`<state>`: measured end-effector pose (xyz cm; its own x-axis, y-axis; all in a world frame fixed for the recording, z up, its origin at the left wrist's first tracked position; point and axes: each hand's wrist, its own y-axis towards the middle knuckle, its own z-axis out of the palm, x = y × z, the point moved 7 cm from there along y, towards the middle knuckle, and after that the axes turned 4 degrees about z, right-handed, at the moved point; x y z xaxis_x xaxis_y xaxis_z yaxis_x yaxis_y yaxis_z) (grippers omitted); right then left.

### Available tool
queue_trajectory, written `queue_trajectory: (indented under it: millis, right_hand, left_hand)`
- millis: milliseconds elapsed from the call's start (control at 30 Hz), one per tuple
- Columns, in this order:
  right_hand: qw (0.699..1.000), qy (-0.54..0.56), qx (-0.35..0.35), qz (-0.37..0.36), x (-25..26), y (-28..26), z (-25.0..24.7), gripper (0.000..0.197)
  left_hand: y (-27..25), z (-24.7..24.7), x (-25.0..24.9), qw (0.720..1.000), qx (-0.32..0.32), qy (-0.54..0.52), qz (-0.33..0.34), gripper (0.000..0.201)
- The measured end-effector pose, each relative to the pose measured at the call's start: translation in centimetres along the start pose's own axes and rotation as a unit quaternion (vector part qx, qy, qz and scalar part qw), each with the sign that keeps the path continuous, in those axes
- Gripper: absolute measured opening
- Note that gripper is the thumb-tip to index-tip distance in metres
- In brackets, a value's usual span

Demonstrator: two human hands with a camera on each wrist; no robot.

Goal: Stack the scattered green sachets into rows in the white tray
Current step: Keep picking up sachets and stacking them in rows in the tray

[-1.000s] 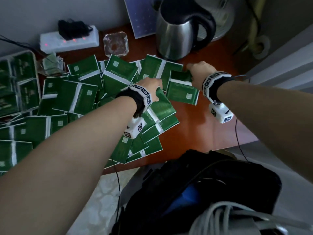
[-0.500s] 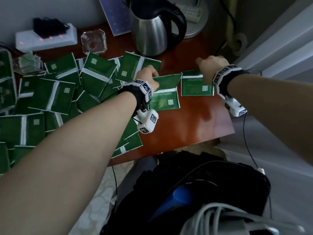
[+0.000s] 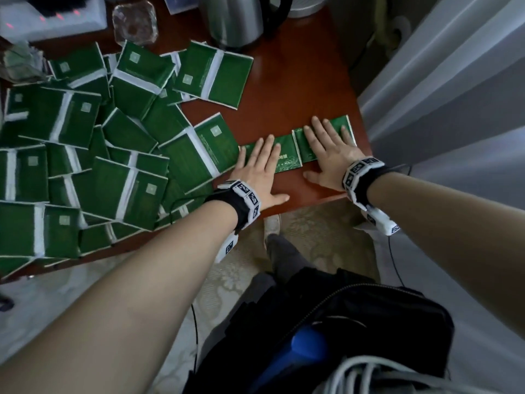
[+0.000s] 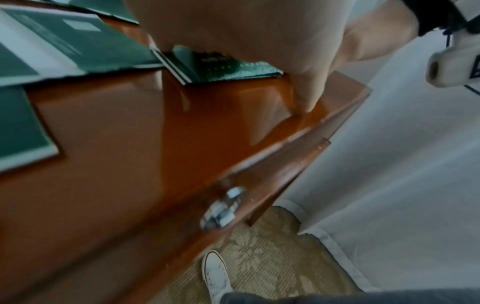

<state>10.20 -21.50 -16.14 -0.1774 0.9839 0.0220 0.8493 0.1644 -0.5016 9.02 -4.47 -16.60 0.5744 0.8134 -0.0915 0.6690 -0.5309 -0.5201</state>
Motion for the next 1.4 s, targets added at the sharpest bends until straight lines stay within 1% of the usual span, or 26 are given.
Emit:
queue_trajectory:
  millis: [133, 200, 300, 400, 467, 533, 600, 667, 733, 833, 900, 1000, 1133, 1167, 1267, 1300, 1367, 1400]
  right_hand:
    - [1.000, -0.015, -0.010, -0.007, 0.1, -4.2, 2.7, 0.105]
    - [1.000, -0.026, -0.013, -0.010, 0.5, -6.1, 4.2, 0.109]
    - [0.999, -0.030, -0.030, -0.009, 1.3, -8.1, 5.5, 0.112]
    - [0.998, -0.031, -0.054, 0.001, 1.7, -9.2, 5.7, 0.107]
    - [0.997, -0.037, -0.074, -0.005, 1.8, -9.5, 5.1, 0.098]
    - [0.996, -0.037, -0.082, -0.016, 1.7, -9.6, 4.2, 0.086]
    - [0.997, -0.037, -0.066, -0.035, 1.7, -9.7, 3.0, 0.074]
    - [0.998, -0.021, -0.051, -0.044, 1.4, -10.0, 1.3, 0.058]
    - [0.999, 0.001, -0.014, -0.029, 0.6, -10.4, -0.2, 0.044]
    - [0.999, 0.021, 0.027, -0.011, -0.4, -10.3, -2.8, 0.034]
    - [0.999, 0.000, 0.040, -0.027, 0.1, -9.3, -5.2, 0.028]
    - [0.996, -0.048, 0.042, -0.060, 2.3, -7.8, -9.8, 0.019]
    - [0.990, -0.092, -0.012, -0.102, 6.8, -6.0, -16.6, 0.020]
    - [0.990, -0.092, -0.023, -0.105, 7.8, -5.3, -17.7, 0.022]
    - [0.985, -0.098, -0.056, -0.131, 11.2, -6.6, -21.6, 0.030]
    - [0.984, -0.089, -0.064, -0.143, 12.4, -7.5, -22.6, 0.028]
    - [0.983, -0.082, -0.074, -0.149, 14.5, -8.0, -23.8, 0.017]
    - [0.983, -0.079, -0.080, -0.148, 15.6, -8.0, -24.2, 0.019]
  left_hand:
    - [-2.7, 2.6, -3.1, 0.999, -0.047, 0.012, -0.020, 0.128]
    - [-4.1, 3.6, -4.4, 0.997, -0.072, 0.007, -0.034, 0.124]
    - [-6.4, 5.1, -6.3, 0.992, -0.113, -0.003, -0.056, 0.104]
    - [-7.8, 5.2, -7.2, 0.982, -0.175, -0.014, -0.070, 0.081]
    - [-8.0, 4.3, -7.2, 0.976, -0.204, -0.030, -0.077, 0.069]
    - [-7.9, 3.0, -7.1, 0.976, -0.191, -0.053, -0.092, 0.060]
    - [-7.9, 1.7, -6.9, 0.975, -0.172, -0.085, -0.113, 0.046]
    - [-8.4, 0.3, -6.9, 0.973, -0.166, -0.098, -0.129, 0.032]
    - [-9.0, -1.0, -6.9, 0.974, -0.145, -0.093, -0.149, 0.024]
    - [-10.0, -3.4, -6.4, 0.979, -0.075, -0.077, -0.173, 0.030]
    - [-11.0, -6.1, -5.4, 0.978, -0.056, -0.069, -0.188, 0.036]
    - [-13.1, -11.3, -3.7, 0.974, -0.069, -0.053, -0.211, 0.045]
    - [-16.9, -17.2, -0.8, 0.958, -0.096, -0.059, -0.264, 0.047]
    - [-17.7, -18.0, -0.2, 0.954, -0.099, -0.063, -0.275, 0.048]
    - [-20.7, -19.7, 1.7, 0.942, -0.115, -0.069, -0.308, 0.046]
    - [-21.7, -19.8, 2.4, 0.939, -0.117, -0.069, -0.316, 0.045]
    - [-23.3, -19.6, 3.8, 0.935, -0.116, -0.072, -0.327, 0.044]
    - [-24.1, -19.4, 4.6, 0.933, -0.115, -0.073, -0.334, 0.043]
